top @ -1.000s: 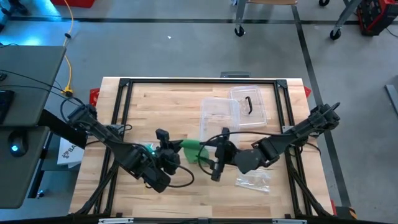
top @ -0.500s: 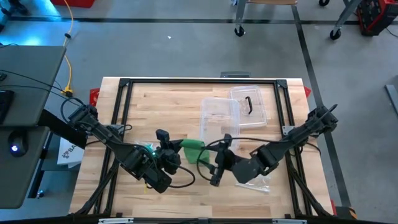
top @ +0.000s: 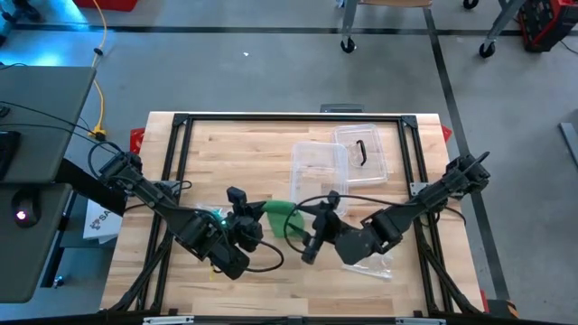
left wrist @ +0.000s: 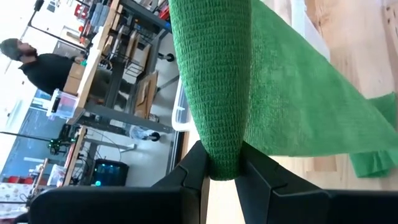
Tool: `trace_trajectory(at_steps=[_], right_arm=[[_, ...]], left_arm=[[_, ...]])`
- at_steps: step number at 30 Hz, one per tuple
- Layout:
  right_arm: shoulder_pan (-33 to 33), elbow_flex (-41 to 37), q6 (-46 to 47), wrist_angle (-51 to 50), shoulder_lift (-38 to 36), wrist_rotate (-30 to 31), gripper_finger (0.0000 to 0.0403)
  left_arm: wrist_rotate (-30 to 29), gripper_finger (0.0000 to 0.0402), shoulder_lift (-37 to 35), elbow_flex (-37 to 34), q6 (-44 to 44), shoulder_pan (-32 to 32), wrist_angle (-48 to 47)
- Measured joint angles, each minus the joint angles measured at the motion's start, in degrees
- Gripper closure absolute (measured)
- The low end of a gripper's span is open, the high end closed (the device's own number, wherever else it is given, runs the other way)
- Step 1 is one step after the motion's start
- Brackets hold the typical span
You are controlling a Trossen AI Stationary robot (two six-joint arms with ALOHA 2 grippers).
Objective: Roll bandage
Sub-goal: Roll the green bandage
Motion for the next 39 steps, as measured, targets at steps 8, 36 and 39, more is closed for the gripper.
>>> trace_trajectory(at_steps=[8,36,39], right_arm=[[-1.18,0.00,-0.15,1.89,-0.02,-8.80,0.0190],[-2.65,0.00,-21.08,-3.47,-0.02,-16.33,0.0375],[-1.24,0.00,-26.29,-3.78,-0.02,-11.39,0.0381]], left_arm=[[-1.91,0.0349,0.00,0.00,0.77,-0.36,1.30],[13.29,0.0225,-6.09,0.13,-2.68,-3.72,4.65],[16.24,0.0200,-9.97,0.13,-6.19,-3.89,2.69]])
